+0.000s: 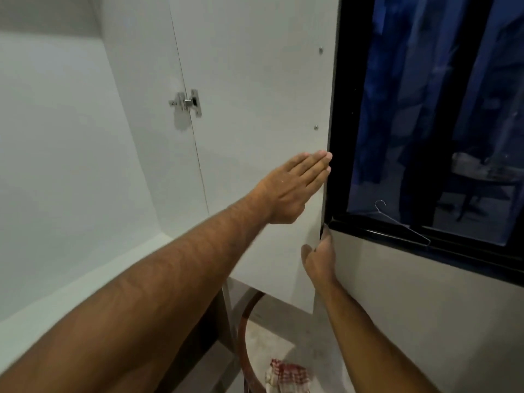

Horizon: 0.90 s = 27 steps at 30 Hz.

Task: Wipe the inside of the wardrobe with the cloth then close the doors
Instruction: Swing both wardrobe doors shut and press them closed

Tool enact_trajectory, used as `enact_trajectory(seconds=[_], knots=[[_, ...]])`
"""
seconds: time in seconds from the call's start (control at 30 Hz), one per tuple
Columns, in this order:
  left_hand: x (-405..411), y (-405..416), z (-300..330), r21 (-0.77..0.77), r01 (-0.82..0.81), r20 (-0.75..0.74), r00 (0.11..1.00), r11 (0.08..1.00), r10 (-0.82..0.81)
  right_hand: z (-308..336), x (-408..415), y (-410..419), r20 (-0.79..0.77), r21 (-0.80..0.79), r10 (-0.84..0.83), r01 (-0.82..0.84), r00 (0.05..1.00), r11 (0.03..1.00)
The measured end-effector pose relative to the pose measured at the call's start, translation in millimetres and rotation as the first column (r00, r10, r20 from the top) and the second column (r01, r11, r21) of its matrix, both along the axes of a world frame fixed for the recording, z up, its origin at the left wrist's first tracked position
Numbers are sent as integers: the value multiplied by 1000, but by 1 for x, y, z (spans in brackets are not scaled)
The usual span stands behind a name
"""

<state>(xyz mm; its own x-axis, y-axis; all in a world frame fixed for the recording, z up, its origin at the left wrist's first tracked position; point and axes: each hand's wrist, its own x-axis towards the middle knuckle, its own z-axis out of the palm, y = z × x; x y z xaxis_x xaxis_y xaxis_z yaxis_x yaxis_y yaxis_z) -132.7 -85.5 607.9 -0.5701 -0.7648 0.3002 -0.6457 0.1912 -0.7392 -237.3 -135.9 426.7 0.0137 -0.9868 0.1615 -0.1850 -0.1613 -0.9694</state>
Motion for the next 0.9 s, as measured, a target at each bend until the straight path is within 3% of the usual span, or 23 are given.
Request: enact_trajectory(seconds=[0.2, 0.4, 0.47, 0.53, 0.6, 0.73, 0.9], knots=[[17, 14, 75, -118, 37, 108, 994, 992, -24, -19, -7, 36, 72, -57, 67, -63, 995, 996], [53, 64, 129, -80, 159, 394, 912, 984, -115, -31, 17, 98, 184, -94, 140, -124, 973, 988], [66, 98, 132, -70, 89, 381, 923, 994, -55, -33, 31, 117, 189, -122, 193, -172, 963, 977], [120, 166, 140, -68, -88, 451, 886, 994, 109, -32, 110, 165, 111, -145, 441, -424, 891, 894], [137, 184, 135, -100, -83, 324, 940, 992, 111, -33, 114, 181, 116, -149, 478, -461, 871, 875], [181, 236, 122, -205, -140, 281, 940, 969, 195, -32, 163, 220, -46, -288, 607, -593, 793, 752], [218, 267, 108, -232, -298, 188, 920, 926, 343, -20, 197, 230, -112, -289, 755, -748, 646, 598]])
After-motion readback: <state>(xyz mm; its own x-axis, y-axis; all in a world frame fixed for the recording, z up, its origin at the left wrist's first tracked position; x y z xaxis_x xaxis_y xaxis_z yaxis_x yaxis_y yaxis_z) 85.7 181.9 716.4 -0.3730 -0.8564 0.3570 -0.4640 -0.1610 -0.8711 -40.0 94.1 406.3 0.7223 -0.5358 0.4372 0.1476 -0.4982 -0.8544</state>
